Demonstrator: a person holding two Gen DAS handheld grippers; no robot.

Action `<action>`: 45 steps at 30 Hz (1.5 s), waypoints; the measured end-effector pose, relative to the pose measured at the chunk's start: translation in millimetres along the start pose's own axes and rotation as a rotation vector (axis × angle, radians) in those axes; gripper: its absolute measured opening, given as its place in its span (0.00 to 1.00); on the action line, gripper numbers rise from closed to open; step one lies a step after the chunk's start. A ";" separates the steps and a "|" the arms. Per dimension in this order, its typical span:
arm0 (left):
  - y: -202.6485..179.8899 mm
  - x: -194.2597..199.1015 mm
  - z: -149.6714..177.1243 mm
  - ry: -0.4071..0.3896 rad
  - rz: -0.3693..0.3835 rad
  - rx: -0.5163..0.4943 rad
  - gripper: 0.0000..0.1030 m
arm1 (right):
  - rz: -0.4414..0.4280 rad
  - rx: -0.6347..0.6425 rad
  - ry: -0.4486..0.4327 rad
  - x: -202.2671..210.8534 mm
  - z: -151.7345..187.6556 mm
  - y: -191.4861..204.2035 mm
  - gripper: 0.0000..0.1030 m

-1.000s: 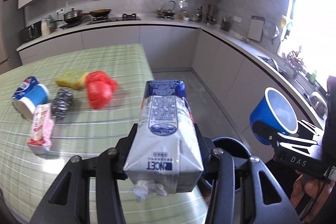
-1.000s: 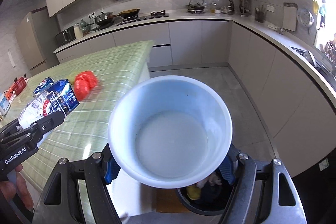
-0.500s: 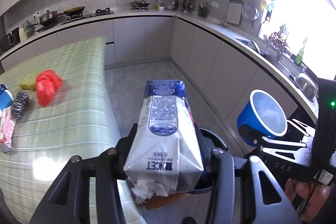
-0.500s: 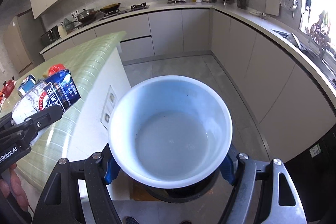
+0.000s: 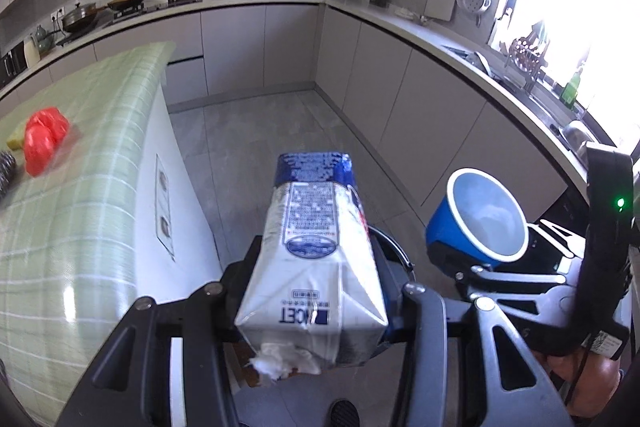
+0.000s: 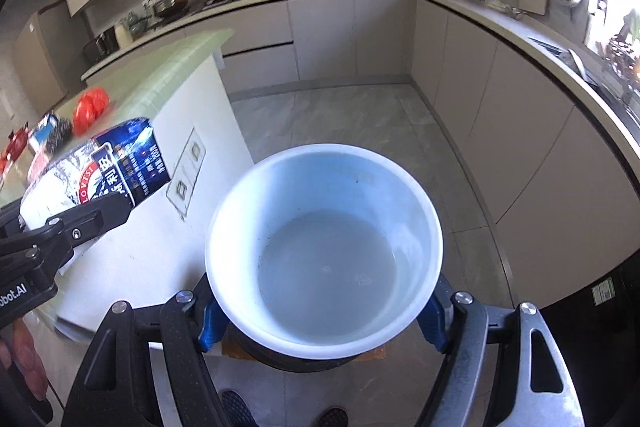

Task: Collect trash
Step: 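Carry the blue cup and white milk carton over the bin and release both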

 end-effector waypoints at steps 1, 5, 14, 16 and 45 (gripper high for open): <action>-1.3 -3.5 3.1 0.006 -0.006 0.002 0.47 | -0.013 0.015 0.009 -6.1 3.2 -0.6 0.75; -3.6 -17.4 13.4 0.034 -0.029 0.026 0.47 | -0.045 0.071 0.035 -26.4 14.1 1.8 0.75; -6.6 -46.3 39.2 0.090 -0.068 0.094 0.47 | -0.108 0.171 0.094 -65.9 37.4 -3.4 0.75; -7.9 -55.2 43.1 0.111 -0.061 0.121 0.47 | -0.119 0.190 0.103 -74.4 42.4 -2.3 0.75; 34.7 -63.4 53.3 0.081 -0.183 0.250 0.96 | -0.062 0.239 0.164 -113.9 50.2 -18.8 1.00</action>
Point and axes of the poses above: each gripper's, at about its wrist camera, not at the fingertips, and x roughly against the way its jaws point, y to its left, z to its underside, the point moved 8 cm from there along -x, roughly the way its jaws point, and after that the axes turned 12 degrees about x, right-handed, at the moved point
